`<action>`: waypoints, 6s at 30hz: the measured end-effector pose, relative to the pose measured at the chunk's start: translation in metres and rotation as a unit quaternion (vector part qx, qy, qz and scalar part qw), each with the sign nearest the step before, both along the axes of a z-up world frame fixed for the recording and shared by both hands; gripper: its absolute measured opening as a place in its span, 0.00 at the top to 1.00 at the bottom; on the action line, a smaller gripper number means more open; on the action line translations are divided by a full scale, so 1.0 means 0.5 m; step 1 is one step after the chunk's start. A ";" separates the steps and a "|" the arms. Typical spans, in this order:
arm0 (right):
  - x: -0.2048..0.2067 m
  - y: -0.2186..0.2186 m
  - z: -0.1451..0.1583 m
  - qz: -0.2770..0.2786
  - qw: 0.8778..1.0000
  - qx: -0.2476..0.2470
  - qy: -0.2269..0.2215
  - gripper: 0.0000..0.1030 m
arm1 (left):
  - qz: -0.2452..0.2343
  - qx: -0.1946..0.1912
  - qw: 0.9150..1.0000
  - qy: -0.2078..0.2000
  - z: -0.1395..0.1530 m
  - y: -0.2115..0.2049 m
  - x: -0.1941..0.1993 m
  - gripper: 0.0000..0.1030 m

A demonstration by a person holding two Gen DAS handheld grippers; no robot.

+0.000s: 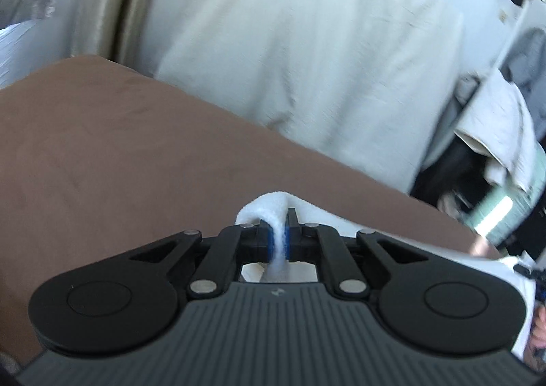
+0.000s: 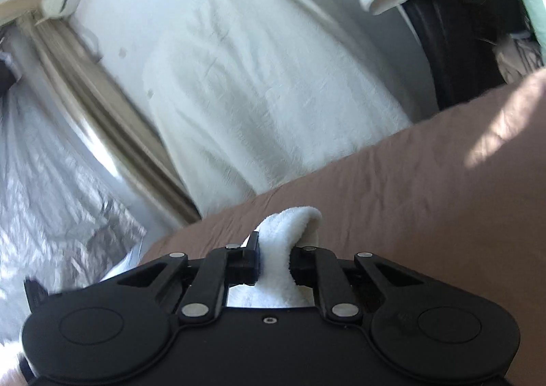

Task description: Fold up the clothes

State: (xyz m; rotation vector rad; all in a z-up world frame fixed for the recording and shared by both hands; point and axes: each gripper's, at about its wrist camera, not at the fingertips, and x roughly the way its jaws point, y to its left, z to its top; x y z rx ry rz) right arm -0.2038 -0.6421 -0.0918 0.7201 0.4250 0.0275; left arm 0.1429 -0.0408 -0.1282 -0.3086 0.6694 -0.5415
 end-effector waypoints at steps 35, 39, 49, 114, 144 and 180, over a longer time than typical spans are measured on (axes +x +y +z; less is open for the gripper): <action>-0.372 0.205 -0.135 -0.139 0.981 0.099 0.090 0.87 | -0.101 0.077 0.983 0.130 -0.016 0.065 -0.300 0.89; -0.350 0.215 0.000 -0.117 0.993 0.033 0.007 0.87 | -0.072 -0.016 0.996 0.058 0.077 0.127 -0.310 0.88; -0.345 0.257 -0.021 -0.130 0.986 -0.057 0.083 0.89 | -0.048 0.146 0.975 0.158 -0.044 0.115 -0.339 0.86; -0.362 0.300 -0.174 -0.090 0.959 0.232 0.138 0.30 | -0.290 0.270 0.914 0.090 -0.077 -0.304 -0.528 0.47; 0.035 0.615 0.288 0.144 0.945 -0.291 0.046 0.71 | -0.148 0.040 0.977 0.147 0.089 0.010 -0.300 0.50; 0.176 0.943 0.064 0.252 0.840 -0.479 0.051 0.75 | -0.072 -0.124 0.969 0.203 -0.081 0.199 -0.178 0.62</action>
